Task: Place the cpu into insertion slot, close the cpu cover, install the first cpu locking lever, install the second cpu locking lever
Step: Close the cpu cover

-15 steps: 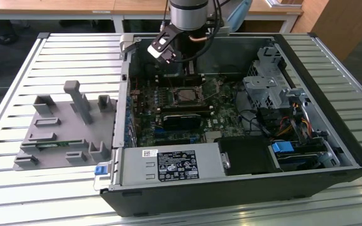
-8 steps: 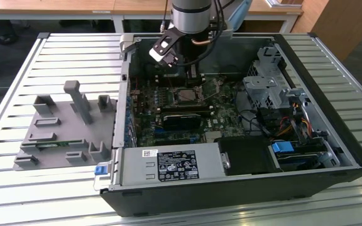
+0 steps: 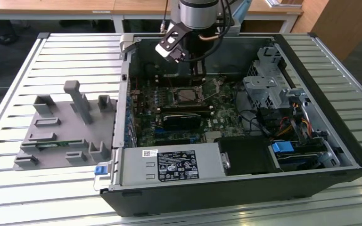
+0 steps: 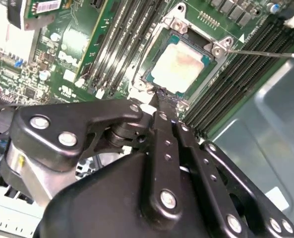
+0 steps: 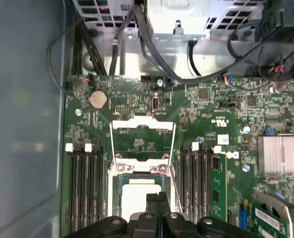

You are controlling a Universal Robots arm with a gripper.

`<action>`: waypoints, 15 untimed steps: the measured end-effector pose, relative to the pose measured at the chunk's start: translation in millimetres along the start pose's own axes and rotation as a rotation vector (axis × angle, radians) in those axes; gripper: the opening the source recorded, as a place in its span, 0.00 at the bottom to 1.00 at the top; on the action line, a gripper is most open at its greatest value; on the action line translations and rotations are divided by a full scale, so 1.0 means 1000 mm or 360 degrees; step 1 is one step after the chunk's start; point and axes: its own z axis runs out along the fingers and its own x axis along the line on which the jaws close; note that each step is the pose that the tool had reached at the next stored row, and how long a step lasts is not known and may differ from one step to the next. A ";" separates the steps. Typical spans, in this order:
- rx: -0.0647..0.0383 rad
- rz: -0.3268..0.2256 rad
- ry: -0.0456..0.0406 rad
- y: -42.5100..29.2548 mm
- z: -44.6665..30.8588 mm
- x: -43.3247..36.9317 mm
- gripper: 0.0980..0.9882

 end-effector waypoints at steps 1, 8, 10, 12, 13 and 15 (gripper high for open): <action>0.0002 0.0000 0.0000 0.0007 -0.0003 0.0000 0.01; 0.0051 -0.0002 0.0005 0.0146 0.0006 0.0002 0.01; 0.0052 -0.0005 0.0030 0.0162 0.0009 0.0005 0.01; 0.0053 -0.0006 0.0060 0.0176 0.0010 0.0007 0.01; 0.0054 -0.0008 0.0072 0.0187 0.0011 0.0008 0.01; 0.0054 -0.0013 0.0076 0.0211 0.0016 0.0012 0.01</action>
